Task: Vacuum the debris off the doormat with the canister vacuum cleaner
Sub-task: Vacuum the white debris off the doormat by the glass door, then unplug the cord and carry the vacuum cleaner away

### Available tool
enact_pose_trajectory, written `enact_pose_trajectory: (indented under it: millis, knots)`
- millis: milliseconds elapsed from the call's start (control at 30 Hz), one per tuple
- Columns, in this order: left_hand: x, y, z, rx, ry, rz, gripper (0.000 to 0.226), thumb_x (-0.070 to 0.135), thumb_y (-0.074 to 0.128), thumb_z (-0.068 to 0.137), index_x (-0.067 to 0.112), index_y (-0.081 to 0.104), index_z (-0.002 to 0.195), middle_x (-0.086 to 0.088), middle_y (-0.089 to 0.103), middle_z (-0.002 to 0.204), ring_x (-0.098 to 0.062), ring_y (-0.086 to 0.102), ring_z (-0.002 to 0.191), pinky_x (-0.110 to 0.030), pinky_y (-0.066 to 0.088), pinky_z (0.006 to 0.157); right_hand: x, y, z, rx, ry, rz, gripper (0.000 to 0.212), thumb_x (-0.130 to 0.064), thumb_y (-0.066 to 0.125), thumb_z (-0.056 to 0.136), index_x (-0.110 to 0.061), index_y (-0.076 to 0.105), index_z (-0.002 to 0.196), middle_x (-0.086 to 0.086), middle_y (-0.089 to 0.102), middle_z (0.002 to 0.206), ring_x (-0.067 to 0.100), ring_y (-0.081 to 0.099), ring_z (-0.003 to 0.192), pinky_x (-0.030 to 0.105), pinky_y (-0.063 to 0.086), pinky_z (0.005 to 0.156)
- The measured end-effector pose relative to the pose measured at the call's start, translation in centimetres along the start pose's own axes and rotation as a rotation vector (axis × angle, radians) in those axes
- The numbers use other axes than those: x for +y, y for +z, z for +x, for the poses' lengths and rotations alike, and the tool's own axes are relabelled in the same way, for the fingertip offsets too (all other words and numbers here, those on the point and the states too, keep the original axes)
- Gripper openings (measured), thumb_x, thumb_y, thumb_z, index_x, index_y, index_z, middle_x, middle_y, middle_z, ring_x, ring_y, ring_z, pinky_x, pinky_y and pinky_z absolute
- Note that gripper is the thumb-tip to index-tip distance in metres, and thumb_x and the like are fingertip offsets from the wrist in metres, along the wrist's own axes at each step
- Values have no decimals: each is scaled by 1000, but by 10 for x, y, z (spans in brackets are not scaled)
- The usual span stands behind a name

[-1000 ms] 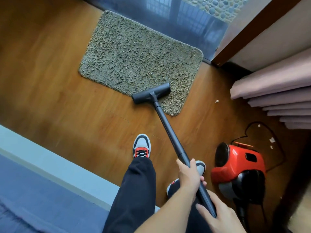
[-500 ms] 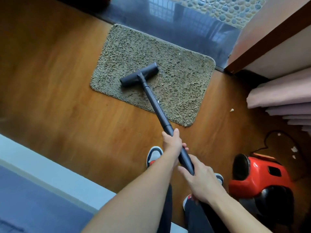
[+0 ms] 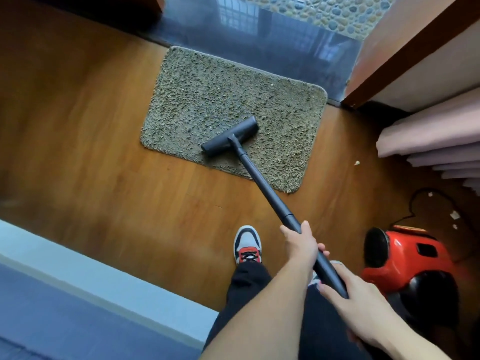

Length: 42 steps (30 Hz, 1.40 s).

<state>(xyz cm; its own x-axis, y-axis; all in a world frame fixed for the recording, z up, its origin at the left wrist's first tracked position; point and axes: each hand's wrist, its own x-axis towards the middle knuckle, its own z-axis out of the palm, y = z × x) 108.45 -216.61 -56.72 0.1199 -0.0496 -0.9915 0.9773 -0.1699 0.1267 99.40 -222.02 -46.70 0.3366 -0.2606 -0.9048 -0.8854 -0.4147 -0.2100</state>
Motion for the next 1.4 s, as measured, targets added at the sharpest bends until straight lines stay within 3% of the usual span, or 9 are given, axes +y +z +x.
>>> enact_pose_trajectory:
  millis: [133, 233, 367, 467, 567, 700, 867, 1167, 1400]
  knots:
    - [-41, 24, -13, -114, -107, -71, 64, 39, 49, 101, 32, 10, 151, -6, 51, 78, -15, 59, 57, -36, 61, 65, 47, -11, -20, 7, 39, -20, 60, -51, 66, 91, -42, 43, 145, -8, 66, 111, 11, 64, 101, 21, 44, 84]
    - [-51, 29, -6, -127, -12, 284, 70, 63, 51, 88, 18, 31, 138, -6, 61, 103, -25, 69, 88, -45, 59, 84, 75, -24, -21, 29, 43, -40, 63, -65, 63, 82, -45, 48, 139, -6, 67, 100, 14, 68, 97, 25, 50, 84]
    - [-52, 21, -7, -29, 335, 949, 78, 66, 40, 93, 20, 24, 153, -8, 43, 142, -29, 49, 126, -45, 43, 106, 104, -46, -9, 20, 35, -115, 50, -54, 60, 94, -38, 49, 140, -9, 63, 100, 16, 67, 98, 26, 52, 85]
    - [-43, 20, -17, -10, 884, 1404, 66, 54, 45, 98, 31, 22, 156, -1, 30, 149, -21, 34, 135, -43, 37, 110, 112, -65, 2, 15, 4, -145, 45, -56, 57, 95, -37, 52, 136, -6, 69, 111, 18, 66, 102, 31, 53, 89]
    - [-33, 37, -22, -327, 1262, 1639, 64, 44, 52, 89, 35, 37, 150, 4, 40, 148, -15, 36, 137, -41, 31, 114, 116, -78, 8, 10, -38, -162, 35, -57, 57, 94, -34, 58, 121, -3, 69, 105, 20, 66, 94, 36, 55, 82]
    - [-24, 66, -12, -599, 1321, 1848, 58, 47, 56, 85, 26, 52, 139, 5, 59, 130, -16, 51, 127, -43, 34, 113, 113, -95, 8, 9, -51, -214, 41, -59, 54, 95, -30, 56, 125, 5, 65, 117, 27, 63, 101, 34, 45, 76]
    - [-13, 87, -8, -696, 1373, 1828, 45, 43, 63, 87, 15, 64, 121, 0, 68, 105, -22, 61, 94, -35, 45, 87, 114, -113, -2, 104, -41, -287, 51, -65, 52, 94, -25, 56, 125, 8, 64, 121, 30, 63, 106, 38, 48, 80]
    - [11, 97, -7, -823, 1390, 1708, 51, 53, 57, 89, 13, 64, 118, 1, 66, 102, -23, 61, 89, -39, 51, 81, 115, -95, -70, 802, -263, 152, 50, -48, 56, 92, -16, 62, 130, 0, 63, 115, 22, 63, 105, 38, 56, 88]
    - [40, 112, -26, -924, 1302, 1643, 40, 36, 71, 86, 12, 63, 117, 1, 65, 102, -21, 62, 91, -34, 49, 82, 97, -33, -101, 984, -175, 434, 44, -40, 63, 91, -13, 69, 126, -5, 65, 118, 13, 63, 111, 30, 50, 97]
